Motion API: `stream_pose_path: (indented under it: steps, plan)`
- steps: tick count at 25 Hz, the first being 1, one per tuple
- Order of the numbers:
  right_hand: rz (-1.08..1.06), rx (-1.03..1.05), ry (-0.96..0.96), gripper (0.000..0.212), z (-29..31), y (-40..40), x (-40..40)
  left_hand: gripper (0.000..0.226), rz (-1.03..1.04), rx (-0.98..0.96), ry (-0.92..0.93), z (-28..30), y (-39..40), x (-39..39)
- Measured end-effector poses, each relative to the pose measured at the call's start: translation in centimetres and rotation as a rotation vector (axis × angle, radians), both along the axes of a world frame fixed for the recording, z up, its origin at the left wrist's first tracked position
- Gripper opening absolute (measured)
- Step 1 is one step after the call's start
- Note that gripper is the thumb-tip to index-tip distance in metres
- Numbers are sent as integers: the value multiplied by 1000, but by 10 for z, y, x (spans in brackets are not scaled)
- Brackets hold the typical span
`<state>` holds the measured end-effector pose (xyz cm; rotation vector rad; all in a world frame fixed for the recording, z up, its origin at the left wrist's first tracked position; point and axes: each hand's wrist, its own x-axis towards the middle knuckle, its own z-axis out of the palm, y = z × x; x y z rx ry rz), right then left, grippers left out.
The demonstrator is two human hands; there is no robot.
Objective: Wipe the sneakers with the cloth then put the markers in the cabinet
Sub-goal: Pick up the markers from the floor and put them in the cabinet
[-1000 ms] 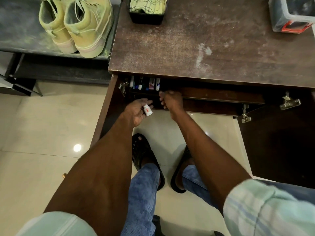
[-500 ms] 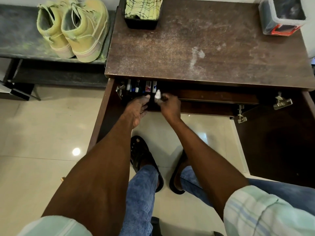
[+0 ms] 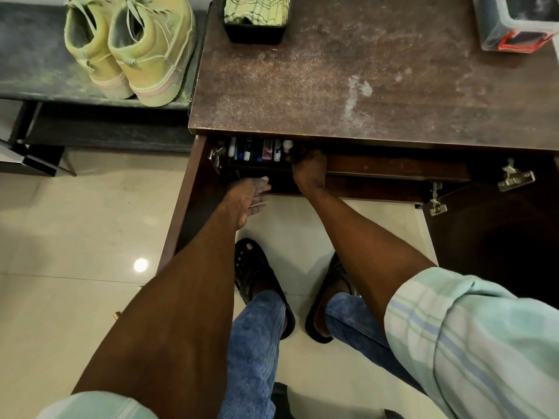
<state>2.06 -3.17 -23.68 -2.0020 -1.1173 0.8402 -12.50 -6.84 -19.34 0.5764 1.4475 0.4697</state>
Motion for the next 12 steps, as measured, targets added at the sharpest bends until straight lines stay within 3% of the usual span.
stream_pose_path:
  steps: [5,9,12]
  plan:
    - [62,-85,-104,39,4,-37,0,19,30,130,191,9,-2,5]
    - [121,-107,-160,30,38,-85,1,16,-143,397,509,40,-25,15]
    - [204,-127,-213,29,87,-125,1,21,-289,491,631,86,-69,29]
